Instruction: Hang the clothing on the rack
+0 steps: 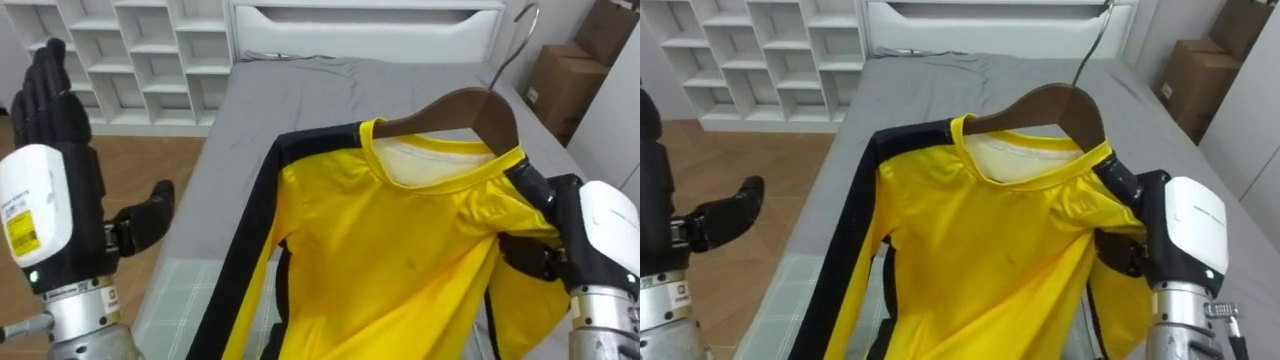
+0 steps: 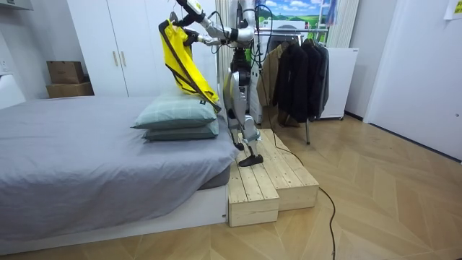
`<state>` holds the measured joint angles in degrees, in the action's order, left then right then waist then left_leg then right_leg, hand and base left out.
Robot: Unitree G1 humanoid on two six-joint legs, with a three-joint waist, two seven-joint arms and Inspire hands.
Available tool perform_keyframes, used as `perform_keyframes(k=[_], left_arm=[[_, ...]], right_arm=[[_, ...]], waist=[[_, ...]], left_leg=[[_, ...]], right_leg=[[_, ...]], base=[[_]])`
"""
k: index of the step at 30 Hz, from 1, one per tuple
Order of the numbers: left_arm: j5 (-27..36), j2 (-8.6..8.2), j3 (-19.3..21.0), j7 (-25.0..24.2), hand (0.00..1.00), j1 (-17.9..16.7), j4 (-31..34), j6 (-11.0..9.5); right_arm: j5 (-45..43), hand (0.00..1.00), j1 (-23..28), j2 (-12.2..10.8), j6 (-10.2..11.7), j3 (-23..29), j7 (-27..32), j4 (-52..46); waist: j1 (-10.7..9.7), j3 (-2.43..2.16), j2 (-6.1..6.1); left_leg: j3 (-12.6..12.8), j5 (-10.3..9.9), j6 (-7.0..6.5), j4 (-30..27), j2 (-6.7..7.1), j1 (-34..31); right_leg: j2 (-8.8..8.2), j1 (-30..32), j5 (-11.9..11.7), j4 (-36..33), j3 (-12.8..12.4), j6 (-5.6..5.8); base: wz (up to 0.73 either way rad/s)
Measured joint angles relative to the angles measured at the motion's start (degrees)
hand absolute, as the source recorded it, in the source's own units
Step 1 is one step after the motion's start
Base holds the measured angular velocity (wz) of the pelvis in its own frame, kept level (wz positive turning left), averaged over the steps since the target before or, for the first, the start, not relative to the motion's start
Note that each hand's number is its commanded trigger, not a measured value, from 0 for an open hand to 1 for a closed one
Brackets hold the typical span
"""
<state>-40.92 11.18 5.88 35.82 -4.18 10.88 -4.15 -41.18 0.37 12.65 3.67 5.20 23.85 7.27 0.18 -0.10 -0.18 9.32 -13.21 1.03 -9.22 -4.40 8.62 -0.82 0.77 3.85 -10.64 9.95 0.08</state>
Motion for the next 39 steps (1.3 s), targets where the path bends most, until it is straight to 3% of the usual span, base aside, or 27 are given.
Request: perform_keyframes(k=[9, 23, 28, 31, 39], left_arm=[[10.1, -0.6, 3.6, 0.3, 0.0, -4.8, -1.9, 0.0], [18.4, -1.67, 3.1, 4.5, 0.0, -5.0, -13.3, 0.4], [19.7, -2.27, 2.8, 6.6, 0.0, -5.3, -23.3, -0.1], [25.5, -3.68, 3.0, 7.1, 0.0, -5.5, -29.4, 0.0], [31.6, -4.03, 3.4, 7.6, 0.0, -7.6, -37.9, -0.1]], right_arm=[[-1.6, 1.0, 1.3, -0.1, -0.1, 0.6, 0.4, -1.8], [0.9, 1.0, 5.4, -0.1, -0.2, 0.4, 0.7, -5.2], [0.9, 1.0, 5.4, -0.6, 0.0, 0.4, 0.6, -8.0], [0.8, 1.0, 5.5, -1.4, 0.0, 0.5, 0.6, -8.1], [1.4, 1.0, 5.5, -1.6, 0.0, 0.5, 0.6, -8.1]], waist=[[0.4, -0.03, -0.08], [1.7, -0.13, 0.18], [1.8, -0.16, 0.17], [1.9, -0.18, 0.11], [2.9, -0.14, -0.11]], left_leg=[[-0.1, 0.0, 0.0, 0.0, 0.06, -0.3], [-0.1, 0.0, 0.0, 0.3, 0.08, -0.2], [-0.1, 0.0, 0.0, 0.3, 0.08, 0.0], [-0.1, 0.0, 0.0, 0.3, 0.08, 0.1], [-0.2, 0.0, 0.0, 0.7, 0.07, 0.0]], right_leg=[[-0.1, 0.2, 0.1, 0.0, 0.2, 0.03], [-0.07, 0.3, 0.2, -0.1, 0.0, 0.06], [-0.05, 0.1, 0.2, -0.1, 0.2, 0.07], [-0.06, 0.1, 0.2, -0.1, 0.2, 0.08], [0.01, 0.3, 0.4, 0.0, 0.1, 0.13]], base=[[0.0], [0.0], [0.0], [0.0], [0.0]])
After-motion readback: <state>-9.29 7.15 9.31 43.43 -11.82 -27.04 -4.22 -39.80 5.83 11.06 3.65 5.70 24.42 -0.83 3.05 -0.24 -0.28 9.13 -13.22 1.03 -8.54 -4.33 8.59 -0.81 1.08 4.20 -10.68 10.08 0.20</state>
